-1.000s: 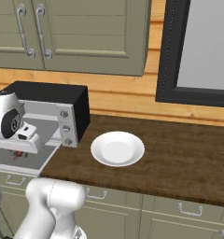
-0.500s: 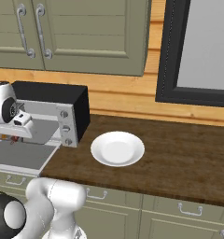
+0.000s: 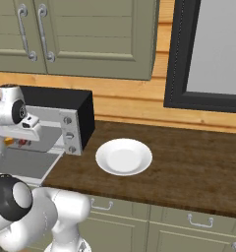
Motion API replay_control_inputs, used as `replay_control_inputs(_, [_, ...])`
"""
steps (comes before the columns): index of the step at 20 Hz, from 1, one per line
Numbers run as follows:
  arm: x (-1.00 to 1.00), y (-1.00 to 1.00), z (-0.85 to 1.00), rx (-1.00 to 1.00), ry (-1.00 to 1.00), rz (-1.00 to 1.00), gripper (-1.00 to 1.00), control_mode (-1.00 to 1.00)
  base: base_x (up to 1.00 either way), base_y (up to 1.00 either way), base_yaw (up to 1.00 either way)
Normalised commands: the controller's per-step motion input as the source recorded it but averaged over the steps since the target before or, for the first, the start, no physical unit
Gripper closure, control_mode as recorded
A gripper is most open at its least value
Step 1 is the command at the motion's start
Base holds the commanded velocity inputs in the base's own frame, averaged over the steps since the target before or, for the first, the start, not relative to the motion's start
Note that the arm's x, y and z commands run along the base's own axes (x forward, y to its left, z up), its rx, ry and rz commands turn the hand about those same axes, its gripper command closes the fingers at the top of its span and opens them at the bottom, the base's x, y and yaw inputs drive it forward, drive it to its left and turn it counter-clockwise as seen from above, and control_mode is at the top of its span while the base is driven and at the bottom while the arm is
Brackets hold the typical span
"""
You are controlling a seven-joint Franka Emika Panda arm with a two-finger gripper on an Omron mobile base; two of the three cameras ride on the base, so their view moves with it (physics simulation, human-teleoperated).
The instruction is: Pick up the kebab skewer and baguette bread, and place them inside the toaster oven. Close the toaster oven door and start by setting the timer.
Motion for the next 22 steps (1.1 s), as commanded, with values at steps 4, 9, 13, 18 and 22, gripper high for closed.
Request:
replay_control_inputs(4, [0.16,0.03,-0.23,0.0,0.0,0.0,1.0,-1.0,0.0,0.0,0.0])
replay_control_inputs(9, [0.11,0.05,-0.22,-0.03,-0.03,0.0,1.0,-1.0,0.0,0.0,0.0])
replay_control_inputs(13, [0.12,0.11,-0.18,0.0,-0.08,0.0,1.0,-1.0,0.0,0.0,0.0])
replay_control_inputs(18, [0.11,0.11,-0.2,0.0,-0.16,0.0,1.0,-1.0,0.0,0.0,0.0])
replay_control_inputs(22, [0.26,0.0,0.0,0.0,-0.07,0.0,1.0,-1.0,0.0,0.0,0.0])
